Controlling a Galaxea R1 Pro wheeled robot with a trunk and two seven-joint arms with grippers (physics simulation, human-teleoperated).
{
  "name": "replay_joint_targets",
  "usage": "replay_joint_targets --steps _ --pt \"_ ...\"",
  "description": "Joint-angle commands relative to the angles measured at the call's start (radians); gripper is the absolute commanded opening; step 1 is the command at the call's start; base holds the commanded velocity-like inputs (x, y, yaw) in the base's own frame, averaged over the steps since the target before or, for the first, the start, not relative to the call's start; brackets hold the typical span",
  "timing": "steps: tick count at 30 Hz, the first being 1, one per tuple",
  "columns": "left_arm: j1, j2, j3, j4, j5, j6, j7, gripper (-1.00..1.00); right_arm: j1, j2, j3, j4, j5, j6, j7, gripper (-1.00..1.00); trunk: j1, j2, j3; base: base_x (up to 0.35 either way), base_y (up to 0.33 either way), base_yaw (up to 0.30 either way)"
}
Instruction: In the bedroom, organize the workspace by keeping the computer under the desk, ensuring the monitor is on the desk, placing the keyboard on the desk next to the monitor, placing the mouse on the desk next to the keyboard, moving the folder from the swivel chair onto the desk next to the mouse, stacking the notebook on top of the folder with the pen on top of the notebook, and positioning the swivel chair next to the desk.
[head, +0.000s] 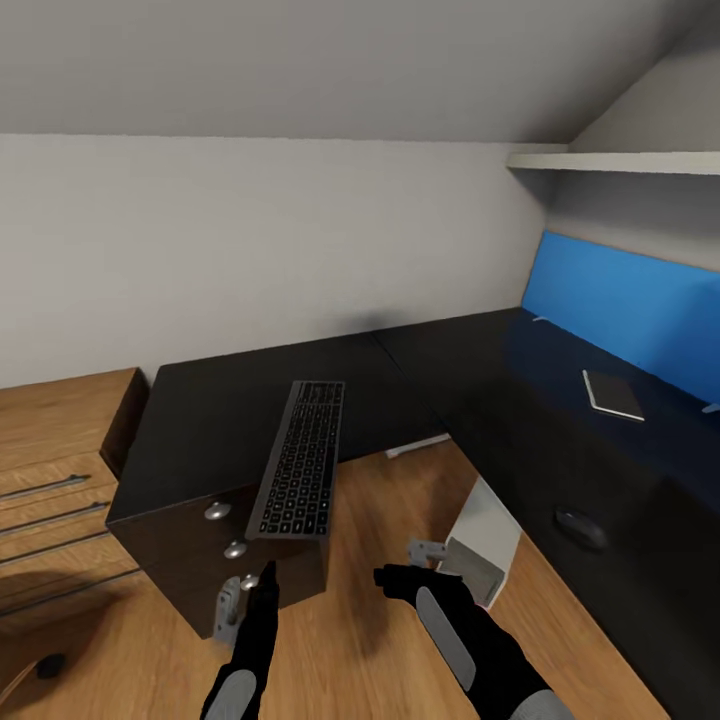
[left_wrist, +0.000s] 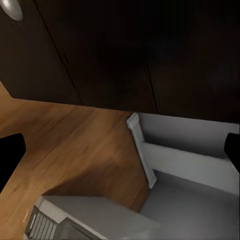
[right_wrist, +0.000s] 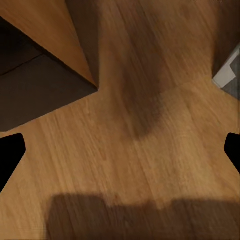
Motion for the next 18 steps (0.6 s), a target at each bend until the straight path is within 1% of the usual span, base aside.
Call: replay_joint_targets --steps 1,2,6,7,10,12,15,17,18 --pt "-0.013 -0.002 -0.006 0.001 0.013 -0.010 0.006 1.00 -0.004 0.000 0.003 0.005 -0.011 -0.004 -0.010 1.00 0.004 -0.008 -0.004 0.000 0.000 0.000" --pt "-0.035 -0.007 -0.019 0.005 0.041 -0.016 0.007 1.00 -0.008 0.000 0.003 0.014 -0.011 -0.011 -0.009 1.00 0.008 -0.015 -0.007 0.000 0.000 0.000" --pt "-0.076 -0.009 -0.055 0.009 0.125 -0.025 0.006 1.00 -0.013 0.001 0.003 0.023 -0.010 -0.019 -0.009 1.00 0.023 -0.043 -0.020 0.000 0.000 0.000" --pt "-0.088 -0.010 -0.070 0.010 0.153 -0.030 0.003 1.00 -0.014 0.003 0.003 0.026 -0.010 -0.020 -0.008 1.00 0.027 -0.050 -0.023 0.000 0.000 0.000" --pt "-0.101 -0.009 -0.087 0.013 0.181 -0.040 0.000 1.00 -0.016 0.008 0.004 0.029 -0.010 -0.022 -0.008 1.00 0.038 -0.071 -0.032 0.000 0.000 0.000" --pt "-0.104 -0.009 -0.091 0.014 0.188 -0.047 -0.001 1.00 -0.016 0.012 0.004 0.029 -0.009 -0.023 -0.008 1.00 0.046 -0.085 -0.039 0.000 0.000 0.000" --pt "-0.107 -0.009 -0.096 0.013 0.189 -0.058 -0.003 1.00 -0.016 0.017 0.005 0.030 -0.008 -0.023 -0.007 1.00 0.058 -0.106 -0.048 0.000 0.000 0.000" --pt "-0.108 -0.009 -0.105 0.013 0.179 -0.066 -0.004 1.00 -0.016 0.019 0.005 0.030 -0.007 -0.024 -0.007 1.00 0.065 -0.120 -0.054 0.000 0.000 0.000" --pt "-0.108 -0.009 -0.115 0.013 0.164 -0.076 -0.004 1.00 -0.016 0.020 0.008 0.030 -0.005 -0.024 -0.007 1.00 0.069 -0.127 -0.057 0.000 0.000 0.000"
